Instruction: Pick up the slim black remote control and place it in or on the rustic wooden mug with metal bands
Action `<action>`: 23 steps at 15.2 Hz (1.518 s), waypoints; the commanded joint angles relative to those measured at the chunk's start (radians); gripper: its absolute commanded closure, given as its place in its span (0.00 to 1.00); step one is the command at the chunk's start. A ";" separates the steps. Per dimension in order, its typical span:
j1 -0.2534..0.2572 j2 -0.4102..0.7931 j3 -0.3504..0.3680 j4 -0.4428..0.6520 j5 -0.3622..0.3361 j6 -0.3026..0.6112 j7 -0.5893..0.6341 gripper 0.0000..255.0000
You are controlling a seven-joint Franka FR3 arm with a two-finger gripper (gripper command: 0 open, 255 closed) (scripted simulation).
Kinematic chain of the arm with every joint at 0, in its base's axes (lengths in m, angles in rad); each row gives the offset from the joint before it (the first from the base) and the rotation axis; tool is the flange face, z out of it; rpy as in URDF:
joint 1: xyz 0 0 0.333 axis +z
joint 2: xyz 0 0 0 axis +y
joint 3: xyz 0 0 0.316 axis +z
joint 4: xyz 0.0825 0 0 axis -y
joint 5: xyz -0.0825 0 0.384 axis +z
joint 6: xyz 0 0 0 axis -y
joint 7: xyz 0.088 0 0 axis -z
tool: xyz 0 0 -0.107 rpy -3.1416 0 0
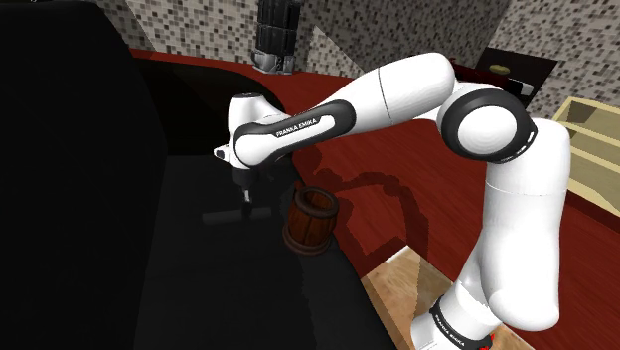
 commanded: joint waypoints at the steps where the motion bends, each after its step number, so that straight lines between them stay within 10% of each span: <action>1: 0.001 0.001 0.001 -0.001 0.000 -0.001 0.000 1.00; 23: -0.003 -0.089 0.006 0.102 0.010 -0.194 0.001 1.00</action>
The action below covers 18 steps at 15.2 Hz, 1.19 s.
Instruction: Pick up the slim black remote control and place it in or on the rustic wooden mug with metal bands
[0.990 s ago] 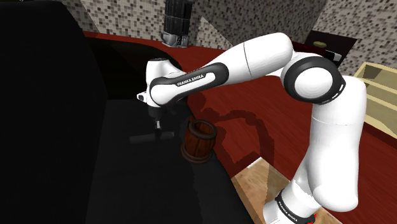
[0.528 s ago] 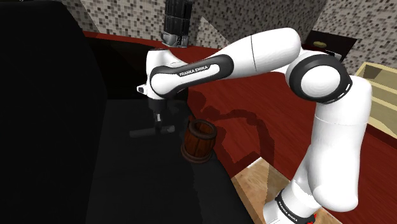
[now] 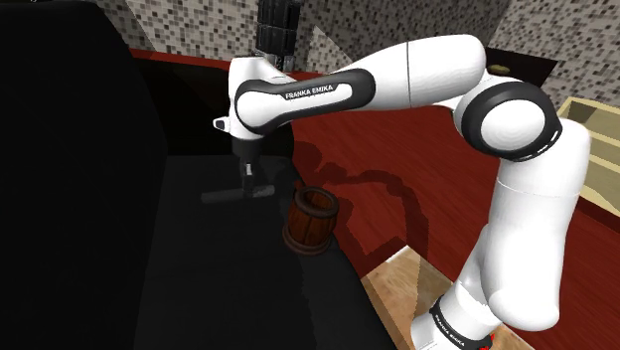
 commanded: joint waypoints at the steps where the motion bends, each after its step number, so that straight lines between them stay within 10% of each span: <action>1: 0.000 -0.008 0.001 0.014 0.001 -0.022 0.001 1.00; 18: 0.001 -0.039 0.003 0.199 0.004 -0.238 0.007 1.00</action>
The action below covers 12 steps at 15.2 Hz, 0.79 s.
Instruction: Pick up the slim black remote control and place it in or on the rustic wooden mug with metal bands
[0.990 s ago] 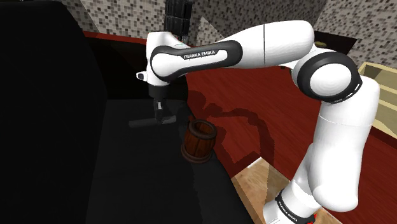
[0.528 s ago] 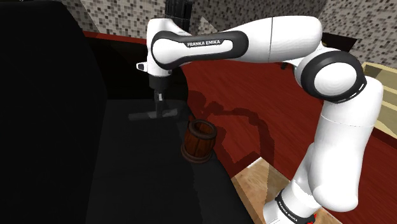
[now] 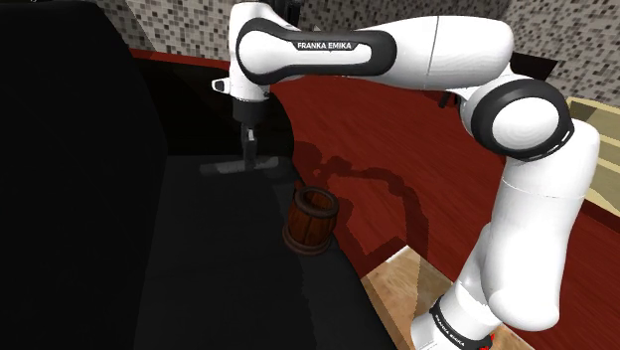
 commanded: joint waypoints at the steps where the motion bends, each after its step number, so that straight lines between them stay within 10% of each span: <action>1: 0.000 -0.001 0.000 0.027 0.000 -0.029 0.000 1.00; 8: 0.002 0.007 0.001 0.127 -0.001 -0.120 0.004 1.00; 12: -0.028 -0.177 -0.008 -0.131 0.021 -0.046 -0.034 1.00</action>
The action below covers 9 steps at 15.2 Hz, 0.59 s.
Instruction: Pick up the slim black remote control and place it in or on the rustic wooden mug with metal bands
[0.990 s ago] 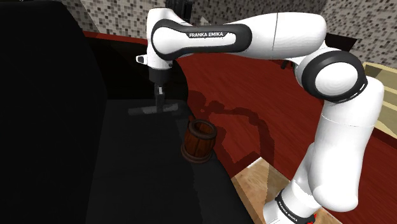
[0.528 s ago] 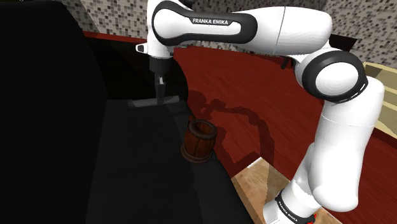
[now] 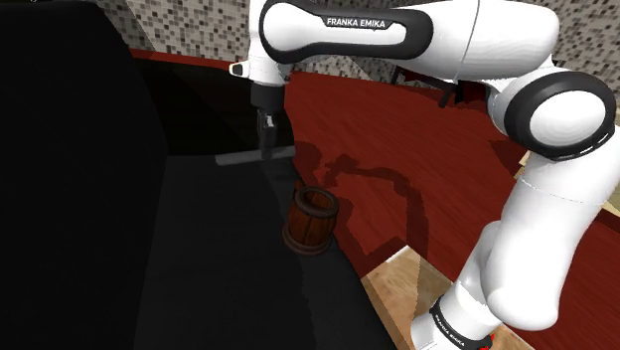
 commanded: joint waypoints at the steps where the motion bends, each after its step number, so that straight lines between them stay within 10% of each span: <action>1: -0.012 -0.088 -0.005 -0.115 0.010 0.027 -0.018 1.00; 9: -0.046 -0.403 -0.045 -0.487 0.033 0.082 -0.103 1.00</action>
